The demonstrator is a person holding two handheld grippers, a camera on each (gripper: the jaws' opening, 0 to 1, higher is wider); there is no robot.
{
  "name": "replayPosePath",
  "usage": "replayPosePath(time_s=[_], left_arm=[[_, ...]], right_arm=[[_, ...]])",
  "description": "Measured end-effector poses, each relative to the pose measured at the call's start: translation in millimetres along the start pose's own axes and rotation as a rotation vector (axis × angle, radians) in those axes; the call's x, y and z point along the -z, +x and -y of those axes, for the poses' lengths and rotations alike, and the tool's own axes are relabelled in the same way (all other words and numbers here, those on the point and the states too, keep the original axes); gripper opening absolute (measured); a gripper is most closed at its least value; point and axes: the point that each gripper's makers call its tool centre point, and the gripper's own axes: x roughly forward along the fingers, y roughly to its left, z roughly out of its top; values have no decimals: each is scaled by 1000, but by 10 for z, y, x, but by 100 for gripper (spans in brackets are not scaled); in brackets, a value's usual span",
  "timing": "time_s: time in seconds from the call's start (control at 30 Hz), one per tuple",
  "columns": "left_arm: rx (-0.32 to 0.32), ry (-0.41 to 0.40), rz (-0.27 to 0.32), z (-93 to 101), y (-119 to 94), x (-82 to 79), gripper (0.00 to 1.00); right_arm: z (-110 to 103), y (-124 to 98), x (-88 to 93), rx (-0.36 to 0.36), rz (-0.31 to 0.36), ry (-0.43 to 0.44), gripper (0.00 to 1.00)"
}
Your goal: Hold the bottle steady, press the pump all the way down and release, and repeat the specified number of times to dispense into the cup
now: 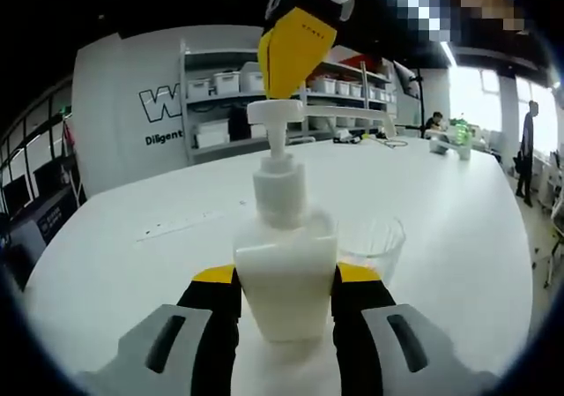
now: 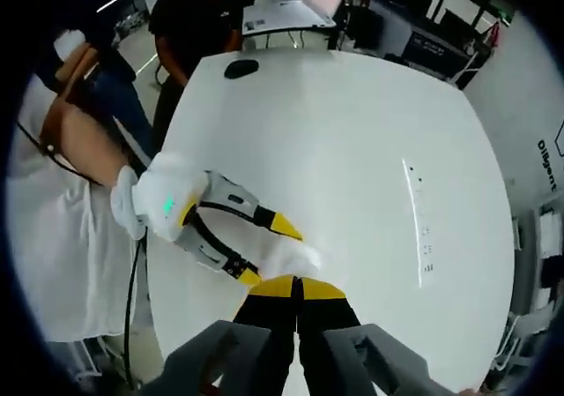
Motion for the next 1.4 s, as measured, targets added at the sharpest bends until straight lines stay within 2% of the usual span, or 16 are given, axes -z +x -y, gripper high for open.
replayPosePath(time_s=[0.6, 0.67, 0.9, 0.97, 1.17, 1.37, 1.4], left_arm=[[4, -5, -5, 7, -2, 14, 38], [3, -6, -5, 6, -1, 13, 38], [7, -5, -5, 5, 1, 14, 39], [8, -1, -7, 7, 4, 14, 39], [13, 2, -8, 20, 2, 15, 39], [14, 0, -5, 16, 3, 18, 39], [14, -1, -4, 17, 5, 18, 39]], right_arm=[[-57, 34, -8, -39, -103, 6, 0], [-60, 37, -7, -43, -113, -33, 0], [-85, 52, -25, -47, -122, -22, 0], [-92, 66, 2, -55, -147, -7, 0], [-123, 101, 22, -62, -168, -26, 0], [-97, 94, 18, -45, -147, 11, 0], [-108, 89, 20, -40, -148, -13, 0]])
